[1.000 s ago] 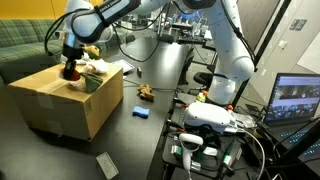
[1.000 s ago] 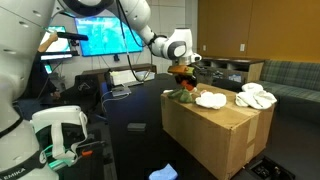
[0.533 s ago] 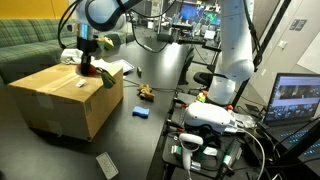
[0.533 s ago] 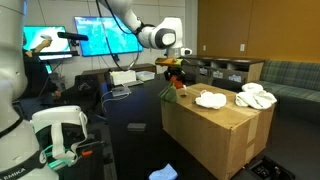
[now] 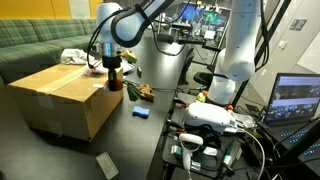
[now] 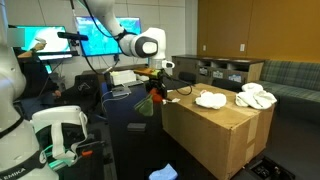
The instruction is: Put the moose doll on the table, then the white towel on the box, then blue sponge on the table, the white plastic on the box, the turnip plushie on the table, finally, the duster on the box
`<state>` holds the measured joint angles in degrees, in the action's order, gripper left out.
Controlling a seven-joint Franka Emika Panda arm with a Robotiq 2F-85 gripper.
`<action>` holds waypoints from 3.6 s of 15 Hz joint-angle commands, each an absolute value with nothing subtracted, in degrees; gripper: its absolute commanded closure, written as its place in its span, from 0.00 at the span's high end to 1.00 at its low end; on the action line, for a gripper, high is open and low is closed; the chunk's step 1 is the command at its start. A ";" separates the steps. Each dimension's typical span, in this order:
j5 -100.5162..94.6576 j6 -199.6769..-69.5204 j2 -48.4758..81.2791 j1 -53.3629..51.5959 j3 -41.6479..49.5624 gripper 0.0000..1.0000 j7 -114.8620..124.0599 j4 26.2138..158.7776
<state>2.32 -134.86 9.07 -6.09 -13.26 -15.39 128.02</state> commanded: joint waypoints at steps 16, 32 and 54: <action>8.72 -156.43 15.85 -16.19 -14.83 0.00 10.09 141.71; -0.05 -164.81 24.78 -23.69 -4.02 0.78 17.69 135.67; 15.69 -169.54 24.41 -23.79 -19.87 1.00 24.77 138.10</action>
<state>10.14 -166.47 22.27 -24.95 -15.35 23.61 139.82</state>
